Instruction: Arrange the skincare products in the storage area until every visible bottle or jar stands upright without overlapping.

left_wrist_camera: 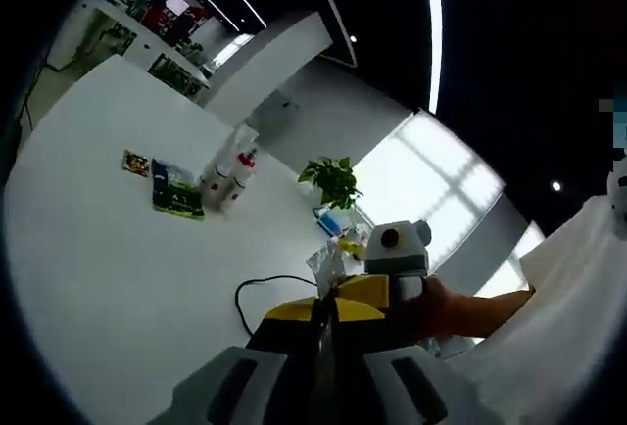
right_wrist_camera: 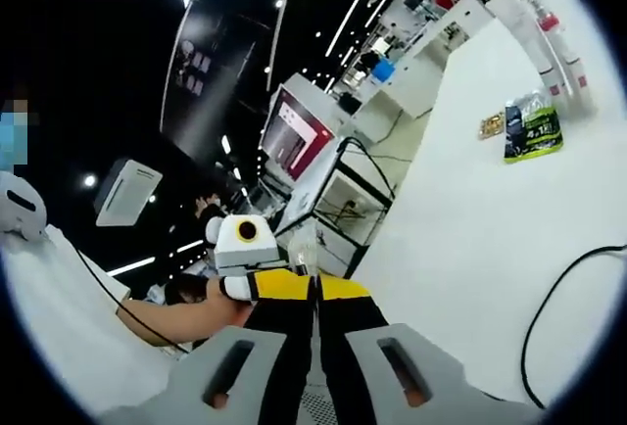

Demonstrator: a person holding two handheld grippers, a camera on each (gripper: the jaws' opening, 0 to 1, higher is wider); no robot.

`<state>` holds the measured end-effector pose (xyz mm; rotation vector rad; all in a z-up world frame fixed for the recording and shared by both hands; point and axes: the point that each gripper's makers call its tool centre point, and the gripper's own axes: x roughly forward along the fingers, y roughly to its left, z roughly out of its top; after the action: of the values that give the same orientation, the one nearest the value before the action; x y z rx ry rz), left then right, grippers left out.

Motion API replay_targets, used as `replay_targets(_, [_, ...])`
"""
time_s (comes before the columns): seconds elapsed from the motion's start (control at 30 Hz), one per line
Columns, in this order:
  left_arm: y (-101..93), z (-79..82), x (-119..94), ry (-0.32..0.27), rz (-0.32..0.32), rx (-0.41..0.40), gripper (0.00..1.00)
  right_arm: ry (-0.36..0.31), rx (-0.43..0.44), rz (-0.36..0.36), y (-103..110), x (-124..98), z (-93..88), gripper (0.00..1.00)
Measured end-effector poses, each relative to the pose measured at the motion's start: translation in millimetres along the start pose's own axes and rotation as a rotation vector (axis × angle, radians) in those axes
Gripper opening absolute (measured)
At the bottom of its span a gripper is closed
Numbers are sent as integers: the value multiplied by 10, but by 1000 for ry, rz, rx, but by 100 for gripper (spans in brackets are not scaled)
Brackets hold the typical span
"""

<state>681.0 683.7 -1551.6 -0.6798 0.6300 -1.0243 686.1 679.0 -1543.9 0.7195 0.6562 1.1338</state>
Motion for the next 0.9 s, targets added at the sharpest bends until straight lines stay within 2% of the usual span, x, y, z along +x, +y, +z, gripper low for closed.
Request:
replay_targets(0.17, [-1, -29, 7, 13, 2, 2, 5, -28, 30, 10, -10, -32, -8, 0])
replay_targets(0.3, [-15, -88, 34, 43, 3, 7, 4, -102, 86, 26, -34, -96, 80, 0])
replay_targets(0.33, [-45, -97, 40, 47, -4, 8, 3, -92, 87, 27, -43, -102, 60, 0])
replay_targets(0.47, [-49, -106, 34, 50, 2, 32, 1, -107, 73, 33, -38, -109, 51, 0])
replay_targets(0.73, [-58, -135, 55, 70, -17, 6, 0, -125, 19, 40, -34, -160, 28, 2])
replay_targets(0.9, [-74, -150, 61, 79, -24, 0, 0, -133, 24, 41, -77, -186, 50, 3])
